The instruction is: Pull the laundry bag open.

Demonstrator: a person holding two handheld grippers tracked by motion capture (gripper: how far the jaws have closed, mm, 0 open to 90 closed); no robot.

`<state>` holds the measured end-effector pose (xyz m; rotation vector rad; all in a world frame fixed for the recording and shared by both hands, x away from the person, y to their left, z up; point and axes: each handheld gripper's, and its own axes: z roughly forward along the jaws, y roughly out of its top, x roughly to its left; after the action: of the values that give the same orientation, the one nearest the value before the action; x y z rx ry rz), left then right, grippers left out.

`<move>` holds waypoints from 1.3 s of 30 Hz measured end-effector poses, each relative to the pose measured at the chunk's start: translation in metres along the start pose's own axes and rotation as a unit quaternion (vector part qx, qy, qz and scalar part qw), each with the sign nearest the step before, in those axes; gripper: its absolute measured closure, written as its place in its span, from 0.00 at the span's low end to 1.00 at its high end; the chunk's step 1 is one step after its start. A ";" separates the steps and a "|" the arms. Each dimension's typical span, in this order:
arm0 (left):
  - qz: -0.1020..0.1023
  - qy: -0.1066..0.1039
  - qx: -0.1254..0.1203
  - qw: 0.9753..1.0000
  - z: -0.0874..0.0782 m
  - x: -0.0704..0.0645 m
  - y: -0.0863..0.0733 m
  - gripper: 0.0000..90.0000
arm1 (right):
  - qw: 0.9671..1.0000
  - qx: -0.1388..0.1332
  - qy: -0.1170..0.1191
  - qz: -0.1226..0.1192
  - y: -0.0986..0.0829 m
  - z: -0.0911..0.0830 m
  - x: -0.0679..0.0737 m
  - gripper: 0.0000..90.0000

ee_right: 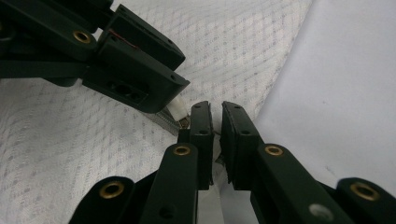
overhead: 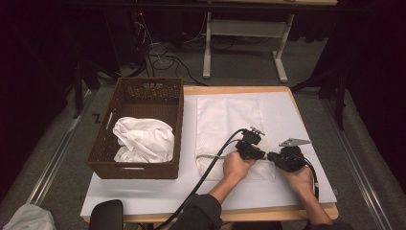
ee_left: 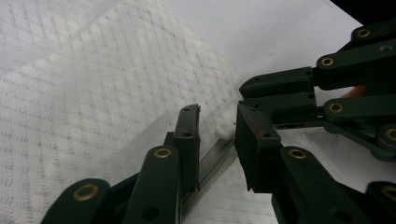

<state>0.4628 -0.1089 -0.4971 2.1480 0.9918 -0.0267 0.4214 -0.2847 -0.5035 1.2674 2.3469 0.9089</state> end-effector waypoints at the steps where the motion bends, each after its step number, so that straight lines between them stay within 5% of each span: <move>1: -0.005 -0.004 -0.004 1.000 0.000 0.000 0.000 0.78 | 1.000 0.000 0.000 0.000 0.000 0.000 0.000 0.93; 9: 0.001 -0.028 -0.001 1.000 0.003 -0.003 -0.001 0.86 | 1.000 0.003 0.000 0.000 0.000 0.000 0.000 0.93; 17: 0.010 -0.028 0.000 1.000 0.003 -0.005 -0.001 0.89 | 1.000 0.003 -0.001 -0.001 0.000 0.000 0.001 0.93; 22: -0.010 -0.022 -0.005 1.000 0.003 0.001 0.002 0.80 | 1.000 0.004 0.000 0.000 0.000 0.000 0.001 0.93; 31: -0.009 -0.033 -0.008 0.999 0.006 0.002 0.003 0.90 | 1.000 0.003 0.000 0.001 0.000 0.000 0.001 0.93; 39: 0.023 -0.027 0.011 0.999 0.005 -0.005 0.000 0.94 | 1.000 0.004 -0.002 -0.001 0.000 0.000 0.001 0.92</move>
<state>0.4603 -0.1154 -0.4987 2.1771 0.9151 -0.0724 0.4207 -0.2839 -0.5029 1.2693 2.3505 0.8982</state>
